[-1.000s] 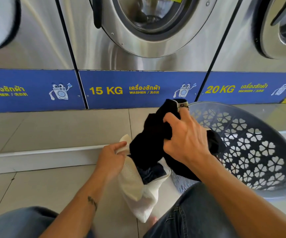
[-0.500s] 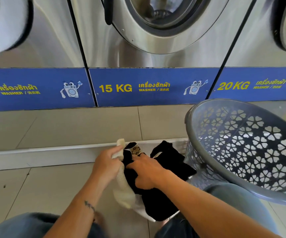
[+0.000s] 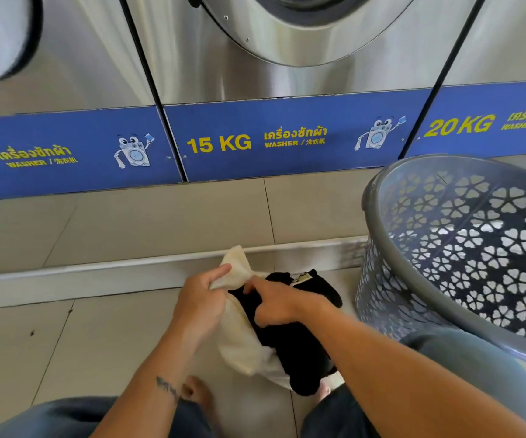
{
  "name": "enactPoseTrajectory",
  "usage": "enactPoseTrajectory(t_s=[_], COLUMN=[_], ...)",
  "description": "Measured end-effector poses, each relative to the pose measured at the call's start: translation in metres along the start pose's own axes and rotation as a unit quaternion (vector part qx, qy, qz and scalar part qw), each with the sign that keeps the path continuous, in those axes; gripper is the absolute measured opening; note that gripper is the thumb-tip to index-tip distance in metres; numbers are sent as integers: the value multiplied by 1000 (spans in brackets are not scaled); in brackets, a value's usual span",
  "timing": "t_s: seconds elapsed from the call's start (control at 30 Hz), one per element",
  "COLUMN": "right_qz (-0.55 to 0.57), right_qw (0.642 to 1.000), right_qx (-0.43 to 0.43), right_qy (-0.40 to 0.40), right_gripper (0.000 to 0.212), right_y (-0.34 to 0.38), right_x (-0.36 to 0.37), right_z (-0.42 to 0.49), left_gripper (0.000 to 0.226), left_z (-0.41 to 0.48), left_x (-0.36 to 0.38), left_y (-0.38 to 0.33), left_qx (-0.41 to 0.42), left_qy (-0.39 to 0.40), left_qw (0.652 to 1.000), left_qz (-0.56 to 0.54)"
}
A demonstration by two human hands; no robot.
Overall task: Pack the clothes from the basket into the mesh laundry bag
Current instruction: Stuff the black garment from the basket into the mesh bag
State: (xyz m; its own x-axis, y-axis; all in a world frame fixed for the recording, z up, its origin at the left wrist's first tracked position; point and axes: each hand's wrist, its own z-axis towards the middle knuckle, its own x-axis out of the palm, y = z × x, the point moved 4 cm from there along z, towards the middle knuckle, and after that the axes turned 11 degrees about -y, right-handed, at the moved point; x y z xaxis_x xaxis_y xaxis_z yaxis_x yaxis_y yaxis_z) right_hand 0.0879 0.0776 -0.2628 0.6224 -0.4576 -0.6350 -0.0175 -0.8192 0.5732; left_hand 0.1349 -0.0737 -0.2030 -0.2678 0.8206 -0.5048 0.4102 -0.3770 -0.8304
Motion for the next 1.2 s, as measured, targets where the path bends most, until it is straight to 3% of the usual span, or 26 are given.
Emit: enactPoseTrajectory(t_s=[0.07,0.13,0.23,0.27,0.4,0.5,0.6,0.7,0.77,0.9,1.0,1.1,1.2], right_qz=[118,81,-39,-38,-28,-54,35,197,231,-8,-197,-237,-199], right_qw=[987,980,987,987,990,985,977,960,960,998,979,966,973], right_qx=[15,50,143,150,91,47,6,-20,-14,8,47,100,116], right_qy=[-105,-172,-67,-35,-102,-158,-211,-200,-154,-61,-30,-17,-24], right_gripper=[52,60,113,118,83,69,49,58,67,73,76,76,70], right_y=[-3,-22,-61,-68,-71,-47,-11,9,4,-22,-36,-42,-41], right_x=[-27,-49,-41,-29,-4,-16,-28,-24,-5,46,56,45,29], right_z=[-3,-5,-14,-18,-17,-17,-22,-23,-21,-9,4,16,23], left_gripper=[63,66,68,67,63,60,58,58,57,58,59,57,56], left_z=[4,7,7,6,4,3,5,10,12,4,-5,-7,-5], left_x=[-1,2,8,11,17,15,13,9,4,5,9,10,11], left_y=[2,1,-4,-6,-4,-2,-2,-1,1,0,-3,-1,1], left_qx=[-1,-4,6,14,40,34,35,33,23,21,26,33,27], left_qy=[-10,-10,-14,-13,8,20,19,-5,-33,-35,-15,-5,2], left_qw=[1000,1000,1000,999,997,996,998,999,999,999,998,998,999], left_qz=[10,11,27,33,72,75,52,18,20,35,54,58,35])
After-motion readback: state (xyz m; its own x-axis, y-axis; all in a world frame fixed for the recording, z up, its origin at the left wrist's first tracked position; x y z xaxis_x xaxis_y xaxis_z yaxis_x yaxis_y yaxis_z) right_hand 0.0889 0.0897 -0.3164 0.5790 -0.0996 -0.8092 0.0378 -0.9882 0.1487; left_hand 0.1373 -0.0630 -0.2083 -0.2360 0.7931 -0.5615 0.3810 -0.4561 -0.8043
